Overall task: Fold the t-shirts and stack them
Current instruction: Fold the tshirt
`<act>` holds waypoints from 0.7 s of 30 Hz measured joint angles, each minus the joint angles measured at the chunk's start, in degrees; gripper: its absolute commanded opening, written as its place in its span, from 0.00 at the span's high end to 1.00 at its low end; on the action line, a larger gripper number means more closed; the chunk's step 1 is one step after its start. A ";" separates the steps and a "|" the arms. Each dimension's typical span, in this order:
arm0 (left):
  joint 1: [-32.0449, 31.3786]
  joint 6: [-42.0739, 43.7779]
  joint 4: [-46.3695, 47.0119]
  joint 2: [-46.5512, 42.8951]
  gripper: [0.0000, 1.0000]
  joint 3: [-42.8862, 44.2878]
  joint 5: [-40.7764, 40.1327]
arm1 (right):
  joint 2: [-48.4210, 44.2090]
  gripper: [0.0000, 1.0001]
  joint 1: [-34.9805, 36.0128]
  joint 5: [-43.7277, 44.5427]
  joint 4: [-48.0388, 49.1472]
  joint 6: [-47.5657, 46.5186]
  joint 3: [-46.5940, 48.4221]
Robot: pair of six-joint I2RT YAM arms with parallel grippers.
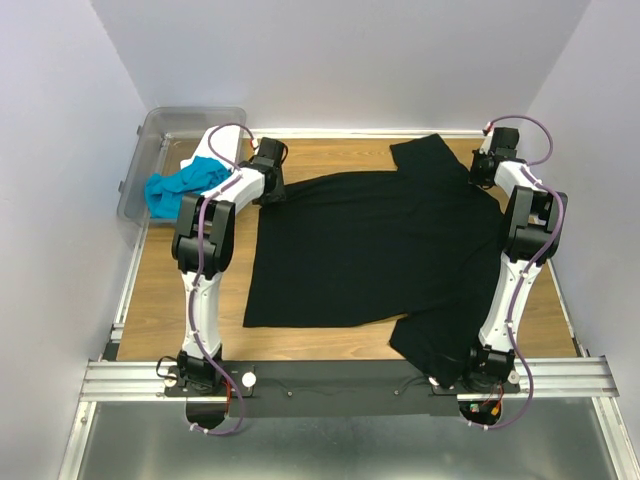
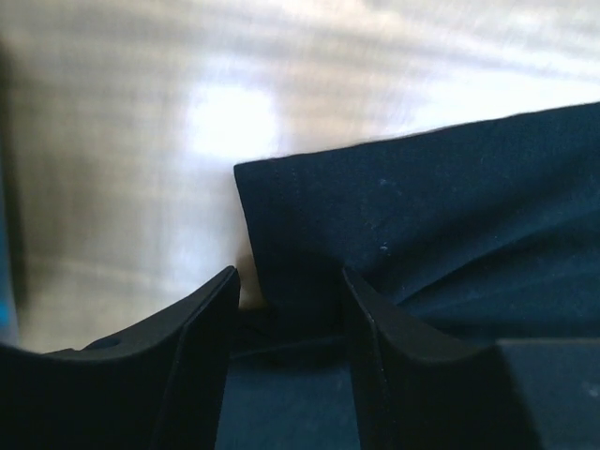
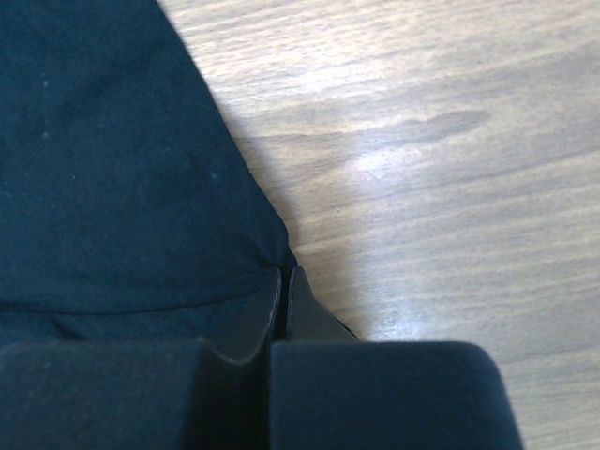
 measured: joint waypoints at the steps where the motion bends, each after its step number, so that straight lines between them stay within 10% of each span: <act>1: 0.00 -0.35 0.17 -0.76 0.45 -1.16 0.07 | -0.09 1.00 0.00 0.44 0.00 0.31 -0.15; 21: 1.25 -0.61 -0.48 8.90 0.41 16.63 -0.26 | -0.28 0.99 -0.42 1.68 -0.02 0.00 -0.39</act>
